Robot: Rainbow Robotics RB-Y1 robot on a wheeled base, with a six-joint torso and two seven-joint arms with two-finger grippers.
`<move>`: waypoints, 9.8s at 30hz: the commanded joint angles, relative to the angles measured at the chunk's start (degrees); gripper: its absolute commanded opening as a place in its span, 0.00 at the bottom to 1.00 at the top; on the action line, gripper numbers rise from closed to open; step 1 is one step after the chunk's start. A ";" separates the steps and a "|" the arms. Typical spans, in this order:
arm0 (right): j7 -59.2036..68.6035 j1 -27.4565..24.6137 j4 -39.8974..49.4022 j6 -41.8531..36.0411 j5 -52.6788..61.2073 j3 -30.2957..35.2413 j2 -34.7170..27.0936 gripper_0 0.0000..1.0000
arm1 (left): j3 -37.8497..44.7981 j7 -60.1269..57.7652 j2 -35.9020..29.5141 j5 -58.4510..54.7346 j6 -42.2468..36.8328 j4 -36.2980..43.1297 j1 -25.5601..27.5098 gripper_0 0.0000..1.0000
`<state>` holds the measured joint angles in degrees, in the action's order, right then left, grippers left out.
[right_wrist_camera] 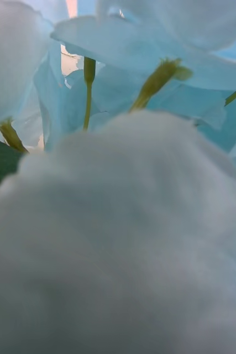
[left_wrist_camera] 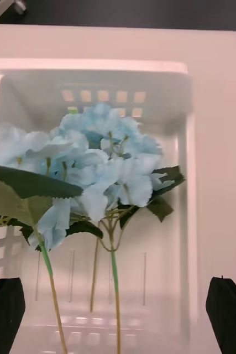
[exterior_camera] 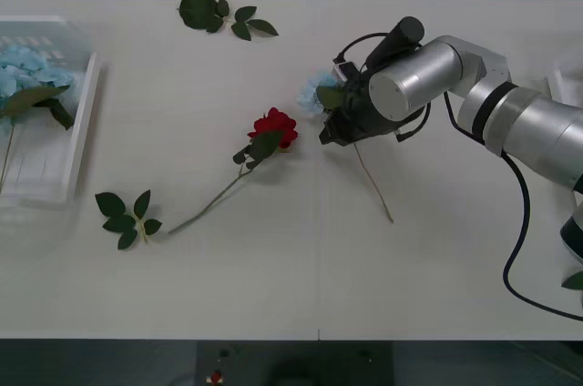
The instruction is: Put the red flowers into the right box and the blue flowers into the left box
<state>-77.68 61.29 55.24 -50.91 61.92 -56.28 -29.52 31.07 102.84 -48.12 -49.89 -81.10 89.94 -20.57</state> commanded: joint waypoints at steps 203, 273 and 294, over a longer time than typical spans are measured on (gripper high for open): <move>-77.32 -8.47 20.09 -9.12 63.15 13.74 -35.34 1.00 | -21.66 15.91 -10.06 -8.29 28.01 -27.97 -0.35 0.49; -77.32 -11.11 22.90 -6.48 66.05 13.31 -38.33 1.00 | -56.47 -1.67 23.78 16.58 25.11 -2.31 -7.73 1.00; -77.32 -11.11 22.55 -6.31 66.66 13.31 -38.33 1.00 | -59.28 -1.41 27.29 17.81 34.61 -12.59 -10.63 0.00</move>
<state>-153.16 50.26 77.21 -57.34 127.75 -43.33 -66.47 -28.22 100.64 -21.16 -32.31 -46.72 76.97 -30.49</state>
